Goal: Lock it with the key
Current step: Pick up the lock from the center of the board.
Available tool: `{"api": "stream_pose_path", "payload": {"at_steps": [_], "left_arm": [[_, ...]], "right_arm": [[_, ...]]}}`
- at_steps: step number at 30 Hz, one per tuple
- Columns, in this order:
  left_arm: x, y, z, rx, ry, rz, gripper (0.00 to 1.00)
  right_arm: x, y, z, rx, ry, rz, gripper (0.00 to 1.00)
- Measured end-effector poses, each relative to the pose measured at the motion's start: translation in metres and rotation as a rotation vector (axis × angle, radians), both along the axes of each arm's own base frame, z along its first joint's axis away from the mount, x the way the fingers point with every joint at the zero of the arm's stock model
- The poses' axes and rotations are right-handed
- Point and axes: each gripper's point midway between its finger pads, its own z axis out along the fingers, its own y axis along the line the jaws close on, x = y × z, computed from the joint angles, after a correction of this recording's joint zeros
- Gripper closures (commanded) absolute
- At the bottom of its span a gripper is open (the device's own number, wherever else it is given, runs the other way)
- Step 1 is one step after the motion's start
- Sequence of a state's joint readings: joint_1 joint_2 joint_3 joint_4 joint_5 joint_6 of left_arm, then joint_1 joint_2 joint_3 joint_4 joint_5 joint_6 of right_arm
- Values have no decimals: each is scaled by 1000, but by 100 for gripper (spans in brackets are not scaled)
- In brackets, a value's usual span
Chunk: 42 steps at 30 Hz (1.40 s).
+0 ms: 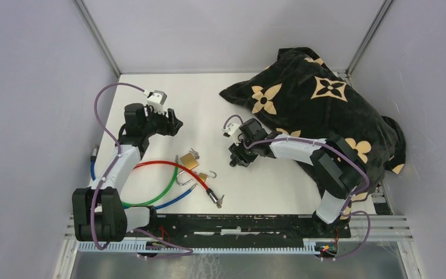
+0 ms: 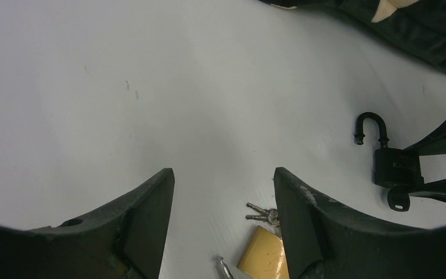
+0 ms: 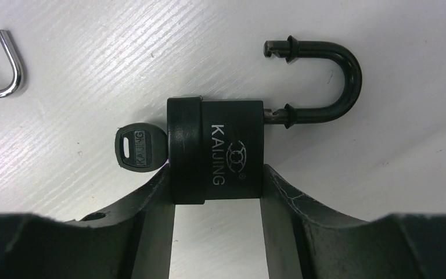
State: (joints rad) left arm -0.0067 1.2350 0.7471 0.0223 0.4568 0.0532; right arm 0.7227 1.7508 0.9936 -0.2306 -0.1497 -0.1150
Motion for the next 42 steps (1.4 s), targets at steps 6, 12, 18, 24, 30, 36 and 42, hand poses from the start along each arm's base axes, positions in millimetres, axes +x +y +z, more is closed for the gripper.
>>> {"api": "stream_pose_path", "payload": {"at_steps": [6,12,18,24,30,36,42], "left_arm": [[-9,-14,15,-52,68,-56,45],[-37,-28,53,-85,200,-134,42],[-86,-48,93,-180,217,-208,23],[-121,-84,112,-277,185,-340,6],[-153,-103,146,-320,17,-436,16],[-148,-111,124,-360,81,-433,31],[-156,-121,112,-412,148,-456,82]], "right_arm": [[-8,5,14,46,-54,-34,100],[-14,37,104,276,-337,-90,100],[-29,83,206,571,-598,-140,100],[-50,106,231,631,-687,-127,100],[-62,120,238,642,-733,-87,100],[-71,130,249,649,-764,-42,100],[-73,132,247,638,-775,-22,100]]}}
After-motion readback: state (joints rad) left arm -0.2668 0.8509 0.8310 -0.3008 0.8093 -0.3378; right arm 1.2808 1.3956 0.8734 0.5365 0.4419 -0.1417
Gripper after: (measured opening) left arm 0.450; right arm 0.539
